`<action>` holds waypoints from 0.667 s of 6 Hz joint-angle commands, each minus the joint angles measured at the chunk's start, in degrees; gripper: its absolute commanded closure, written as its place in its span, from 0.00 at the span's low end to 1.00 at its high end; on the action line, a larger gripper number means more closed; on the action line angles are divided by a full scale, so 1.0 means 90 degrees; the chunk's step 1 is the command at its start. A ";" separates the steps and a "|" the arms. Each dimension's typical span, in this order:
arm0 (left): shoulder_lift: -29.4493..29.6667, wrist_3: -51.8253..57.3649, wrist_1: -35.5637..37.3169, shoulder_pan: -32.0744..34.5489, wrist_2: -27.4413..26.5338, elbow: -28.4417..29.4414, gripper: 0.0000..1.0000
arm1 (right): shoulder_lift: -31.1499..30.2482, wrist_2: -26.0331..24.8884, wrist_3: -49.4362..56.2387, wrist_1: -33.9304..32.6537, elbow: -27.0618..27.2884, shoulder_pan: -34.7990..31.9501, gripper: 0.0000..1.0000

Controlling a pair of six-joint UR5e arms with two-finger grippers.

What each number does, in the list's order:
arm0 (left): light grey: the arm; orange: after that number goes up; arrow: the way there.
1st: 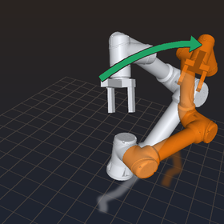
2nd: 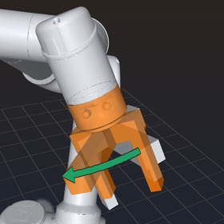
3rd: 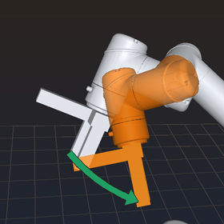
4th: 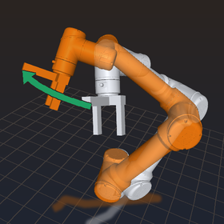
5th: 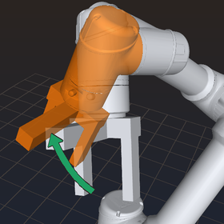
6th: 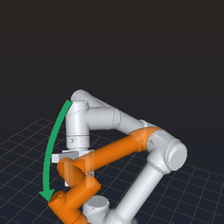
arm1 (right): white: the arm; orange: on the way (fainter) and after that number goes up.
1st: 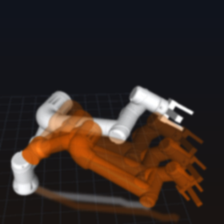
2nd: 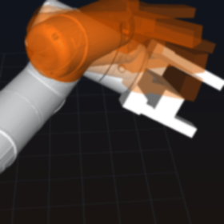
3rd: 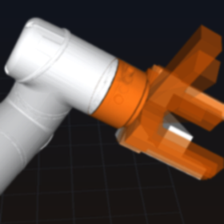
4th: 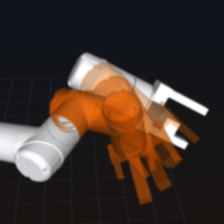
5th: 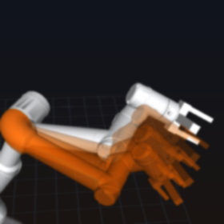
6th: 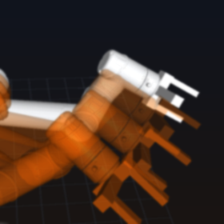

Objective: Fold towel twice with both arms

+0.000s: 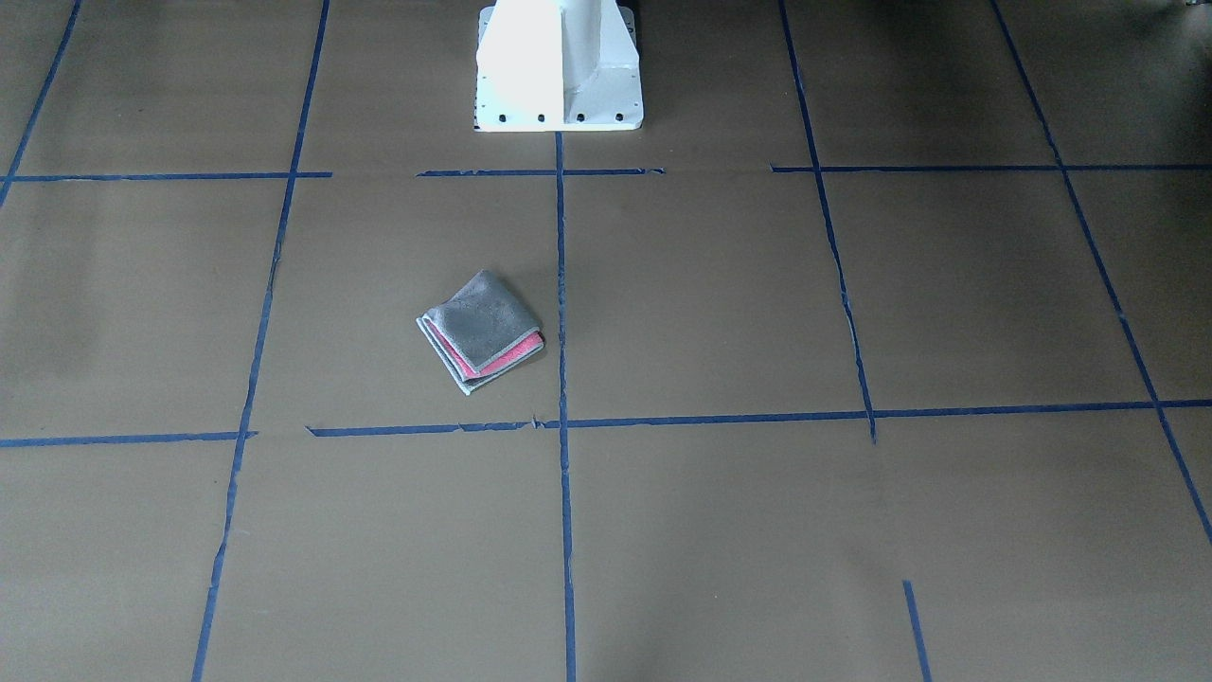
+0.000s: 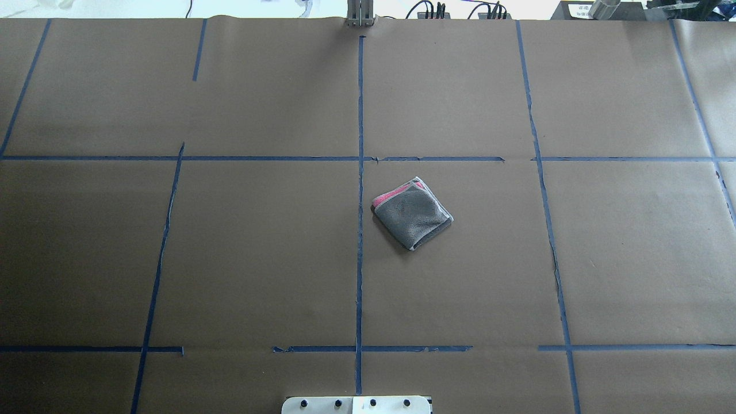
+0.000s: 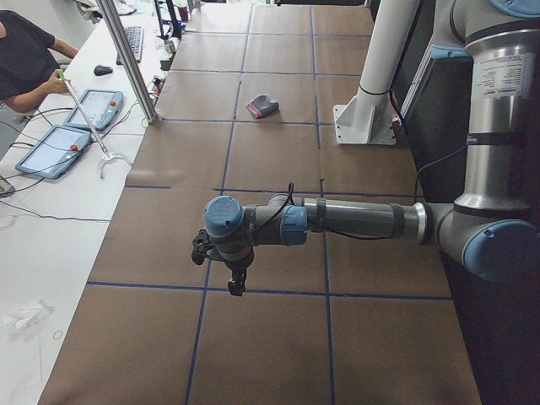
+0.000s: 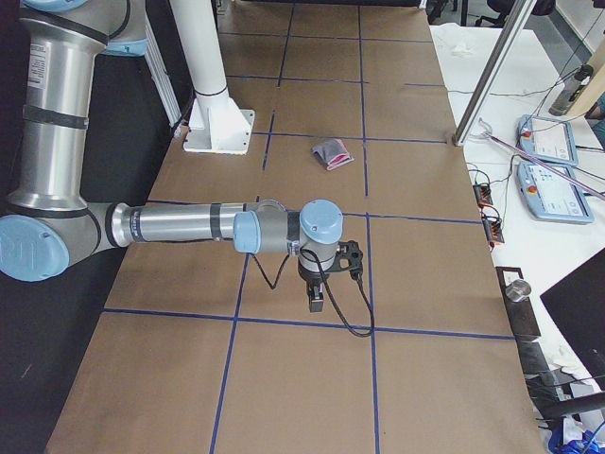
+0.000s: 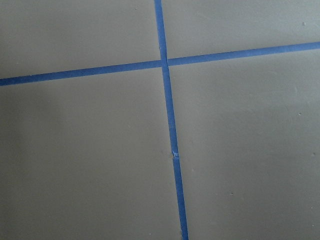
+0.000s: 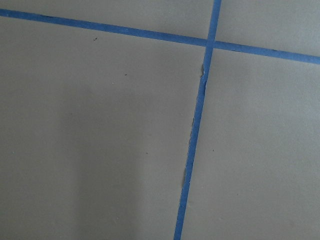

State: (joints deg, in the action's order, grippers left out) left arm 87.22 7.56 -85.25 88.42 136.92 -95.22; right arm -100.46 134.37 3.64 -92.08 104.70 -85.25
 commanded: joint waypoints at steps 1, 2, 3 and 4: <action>0.0006 0.0010 0.0000 0.0000 0.0001 0.0004 0.00 | 0.0000 -0.0027 0.0015 0.0007 0.0027 0.0000 0.00; 0.0006 0.0019 0.0000 0.0000 0.0001 0.0023 0.00 | 0.0010 -0.0027 0.0015 0.0007 0.0036 0.0000 0.00; 0.0016 0.0000 -0.0010 -0.0010 0.0011 0.0081 0.00 | 0.0000 -0.0037 0.0015 0.0007 0.0124 0.0000 0.00; 0.0074 0.0000 -0.0001 -0.0010 0.0001 0.0092 0.00 | 0.0000 -0.0037 0.0015 0.0007 0.0173 0.0000 0.00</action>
State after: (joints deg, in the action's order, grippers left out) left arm 87.53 7.60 -85.29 88.36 136.97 -94.59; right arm -100.44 134.06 3.78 -92.02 105.76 -85.25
